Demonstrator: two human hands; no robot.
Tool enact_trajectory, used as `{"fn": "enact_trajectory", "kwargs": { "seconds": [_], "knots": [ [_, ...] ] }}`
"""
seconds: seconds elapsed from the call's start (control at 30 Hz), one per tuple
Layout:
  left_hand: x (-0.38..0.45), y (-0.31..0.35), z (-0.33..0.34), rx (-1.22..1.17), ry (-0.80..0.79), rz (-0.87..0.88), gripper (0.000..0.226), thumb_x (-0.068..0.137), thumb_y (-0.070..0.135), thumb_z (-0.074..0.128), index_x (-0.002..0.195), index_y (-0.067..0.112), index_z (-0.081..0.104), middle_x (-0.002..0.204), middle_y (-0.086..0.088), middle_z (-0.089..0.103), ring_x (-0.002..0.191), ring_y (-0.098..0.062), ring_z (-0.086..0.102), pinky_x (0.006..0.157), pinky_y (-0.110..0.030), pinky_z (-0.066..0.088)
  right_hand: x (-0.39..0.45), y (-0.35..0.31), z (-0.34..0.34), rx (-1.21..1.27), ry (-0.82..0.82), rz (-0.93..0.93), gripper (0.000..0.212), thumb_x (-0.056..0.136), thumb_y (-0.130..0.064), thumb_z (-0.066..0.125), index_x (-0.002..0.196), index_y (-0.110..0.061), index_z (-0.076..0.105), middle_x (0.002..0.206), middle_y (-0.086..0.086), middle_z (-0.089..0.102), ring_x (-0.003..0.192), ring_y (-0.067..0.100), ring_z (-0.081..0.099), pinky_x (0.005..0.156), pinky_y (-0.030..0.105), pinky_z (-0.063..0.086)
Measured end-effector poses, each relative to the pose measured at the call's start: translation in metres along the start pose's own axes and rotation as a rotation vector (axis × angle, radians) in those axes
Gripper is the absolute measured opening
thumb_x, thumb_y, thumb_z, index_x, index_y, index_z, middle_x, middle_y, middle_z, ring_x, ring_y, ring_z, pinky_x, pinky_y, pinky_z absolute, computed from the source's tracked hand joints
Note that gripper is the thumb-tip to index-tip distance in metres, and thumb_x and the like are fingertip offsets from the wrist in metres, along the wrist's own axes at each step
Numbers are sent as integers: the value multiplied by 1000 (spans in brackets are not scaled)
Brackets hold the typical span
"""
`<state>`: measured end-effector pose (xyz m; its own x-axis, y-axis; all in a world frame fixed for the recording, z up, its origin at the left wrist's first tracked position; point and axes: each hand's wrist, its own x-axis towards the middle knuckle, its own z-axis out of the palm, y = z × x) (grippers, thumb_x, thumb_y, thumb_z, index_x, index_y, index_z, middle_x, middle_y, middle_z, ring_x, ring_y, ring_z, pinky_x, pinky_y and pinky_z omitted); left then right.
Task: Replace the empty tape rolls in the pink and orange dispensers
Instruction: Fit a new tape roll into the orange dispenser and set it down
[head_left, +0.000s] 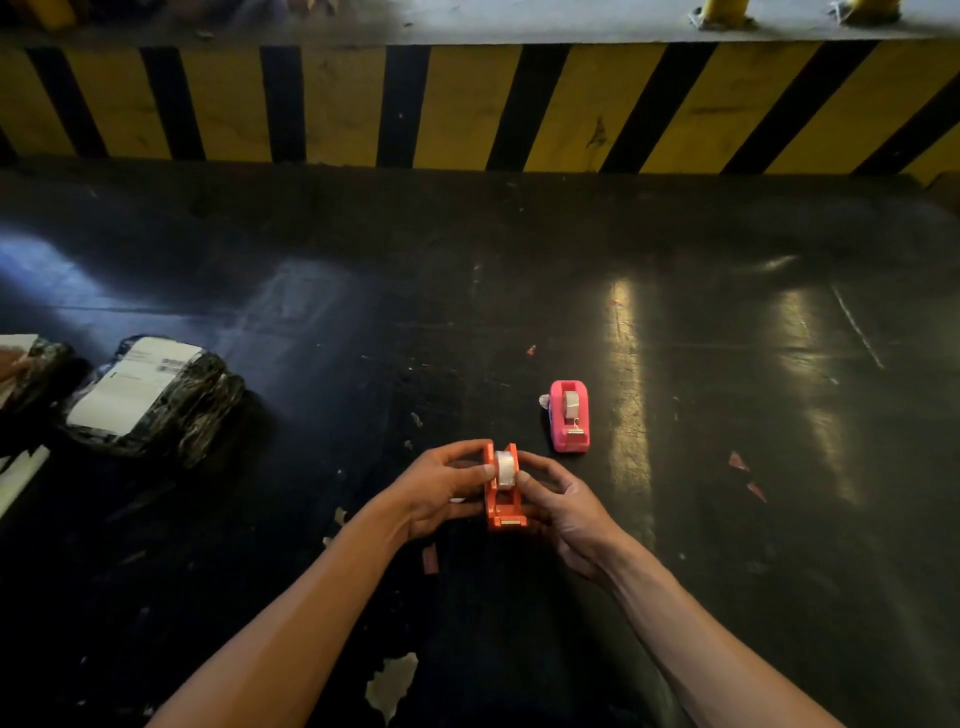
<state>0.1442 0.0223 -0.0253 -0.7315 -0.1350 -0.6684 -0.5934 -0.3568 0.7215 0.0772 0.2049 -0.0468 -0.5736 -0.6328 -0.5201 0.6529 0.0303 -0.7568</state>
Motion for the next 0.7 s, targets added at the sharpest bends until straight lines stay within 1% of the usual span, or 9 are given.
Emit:
{"fn": "enact_trajectory", "kwargs": {
  "seconds": [0.1, 0.17, 0.27, 0.33, 0.43, 0.5, 0.6, 0.63, 0.7],
  "knots": [
    [-1, -3, 0, -82, 20, 16, 44, 90, 6, 66, 131, 19, 59, 128, -14, 62, 116, -31, 64, 96, -50, 56, 1, 0, 0, -105, -9, -24, 32, 91, -33, 67, 122, -26, 66, 113, 9, 75, 104, 26, 72, 89, 44, 58],
    [0, -5, 2, -184, 72, 38, 42, 90, 5, 66, 130, 17, 58, 126, -16, 63, 113, -32, 66, 88, -47, 59, 0, -1, 3, -299, -34, -70, 43, 87, -41, 70, 128, -28, 62, 119, 2, 72, 107, 18, 70, 92, 37, 57],
    [2, -10, 8, -275, 164, 64, 42, 89, 5, 67, 128, 16, 57, 126, -17, 63, 110, -32, 68, 85, -45, 61, 2, 2, 7, -687, -17, -183, 69, 83, -37, 77, 143, -25, 46, 131, -5, 63, 116, 10, 61, 97, 26, 50],
    [1, -13, 11, -271, 192, 95, 41, 88, 6, 68, 127, 16, 57, 126, -16, 64, 109, -31, 69, 84, -42, 61, 1, 3, 9, -828, 65, -259, 68, 85, -32, 75, 145, -23, 44, 129, -5, 62, 116, 9, 59, 93, 20, 45],
    [-2, -17, 10, -194, 192, 149, 44, 87, 9, 70, 128, 16, 55, 129, -15, 63, 112, -28, 67, 91, -43, 59, 1, 3, 6, -939, 76, -325, 65, 88, -32, 73, 146, -23, 44, 126, -3, 65, 113, 11, 62, 95, 23, 48],
    [-4, -23, 5, 38, 207, 223, 52, 87, 14, 72, 134, 21, 51, 134, -8, 59, 118, -24, 63, 99, -44, 54, 1, 4, -1, -1002, 38, -327, 64, 88, -33, 72, 145, -26, 44, 126, -3, 65, 110, 10, 63, 97, 29, 51],
    [-7, -35, -7, 611, 242, 490, 65, 84, 24, 77, 141, 30, 47, 140, 8, 51, 127, -10, 51, 108, -36, 44, 0, 8, -13, -1046, -47, -261, 59, 88, -32, 70, 140, -34, 44, 126, -6, 61, 111, 7, 59, 101, 34, 50],
    [-8, -38, -10, 752, 207, 553, 66, 83, 25, 78, 142, 31, 48, 142, 10, 50, 130, -7, 47, 110, -34, 41, -1, 10, -16, -1055, -83, -239, 56, 88, -31, 70, 137, -36, 44, 125, -8, 60, 111, 5, 58, 101, 31, 48],
    [-10, -48, -16, 987, 137, 601, 63, 83, 29, 77, 140, 33, 51, 140, 15, 52, 131, -1, 43, 113, -32, 36, -3, 15, -21, -1103, -150, -210, 51, 89, -27, 70, 132, -38, 45, 124, -10, 58, 110, 2, 56, 98, 22, 44]
  ]
}}
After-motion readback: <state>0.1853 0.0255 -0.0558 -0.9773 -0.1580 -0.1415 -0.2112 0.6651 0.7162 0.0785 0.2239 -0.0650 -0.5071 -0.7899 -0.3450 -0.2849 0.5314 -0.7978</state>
